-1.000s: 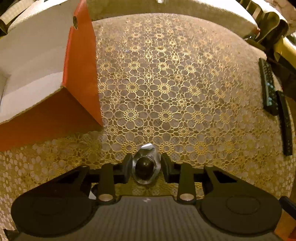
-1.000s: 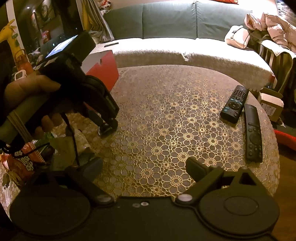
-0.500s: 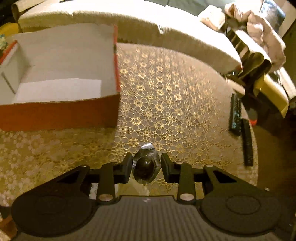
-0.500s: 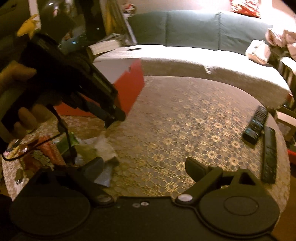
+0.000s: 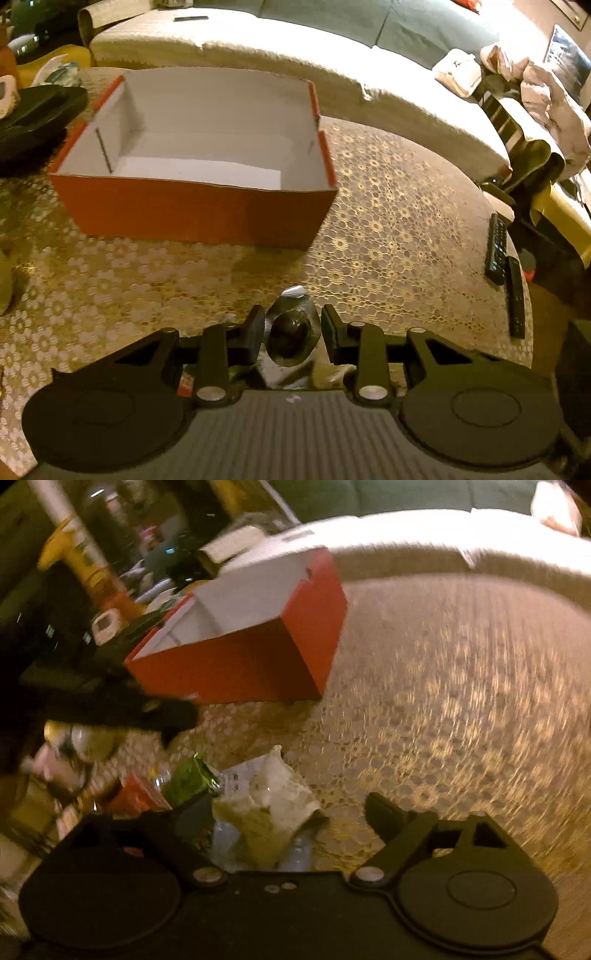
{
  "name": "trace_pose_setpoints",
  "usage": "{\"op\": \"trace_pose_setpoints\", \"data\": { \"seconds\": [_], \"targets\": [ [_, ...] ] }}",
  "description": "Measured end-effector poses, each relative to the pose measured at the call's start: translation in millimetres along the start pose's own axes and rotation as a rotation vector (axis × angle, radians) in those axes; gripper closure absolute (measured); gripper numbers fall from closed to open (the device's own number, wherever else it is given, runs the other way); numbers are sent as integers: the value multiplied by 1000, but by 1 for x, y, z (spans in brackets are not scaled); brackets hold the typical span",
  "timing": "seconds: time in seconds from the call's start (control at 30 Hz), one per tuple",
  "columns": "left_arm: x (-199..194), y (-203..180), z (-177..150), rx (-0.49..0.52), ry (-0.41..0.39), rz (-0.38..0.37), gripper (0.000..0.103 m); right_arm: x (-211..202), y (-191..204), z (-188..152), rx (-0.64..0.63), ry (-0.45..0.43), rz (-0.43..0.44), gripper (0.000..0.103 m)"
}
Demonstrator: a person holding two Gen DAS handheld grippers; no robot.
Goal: Organize snacks
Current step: 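Lift the candy with the left gripper while the right gripper grasps the clear plastic snack bag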
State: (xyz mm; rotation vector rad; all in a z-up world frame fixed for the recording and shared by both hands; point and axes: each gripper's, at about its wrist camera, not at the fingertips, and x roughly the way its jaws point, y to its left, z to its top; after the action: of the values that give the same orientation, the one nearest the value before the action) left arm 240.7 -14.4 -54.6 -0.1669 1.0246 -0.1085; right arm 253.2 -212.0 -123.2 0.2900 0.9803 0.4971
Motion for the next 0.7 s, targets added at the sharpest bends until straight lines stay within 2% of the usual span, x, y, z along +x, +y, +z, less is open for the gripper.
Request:
{"op": "trace_pose_setpoints", "data": {
  "seconds": [0.23, 0.37, 0.5, 0.7],
  "targets": [
    [-13, 13, -9, -2, -18, -6, 71, 24, -13, 7, 308, 97, 15, 32],
    [-17, 21, -14, -15, -19, -11, 71, 37, -12, 2, 438, 147, 19, 45],
    [-21, 27, -18, -26, -21, -16, 71, 39, -8, 0, 431, 135, 2, 58],
    [-30, 34, -22, -42, -27, -22, 71, 30, 8, 0, 352, 97, -22, 65]
  ]
}}
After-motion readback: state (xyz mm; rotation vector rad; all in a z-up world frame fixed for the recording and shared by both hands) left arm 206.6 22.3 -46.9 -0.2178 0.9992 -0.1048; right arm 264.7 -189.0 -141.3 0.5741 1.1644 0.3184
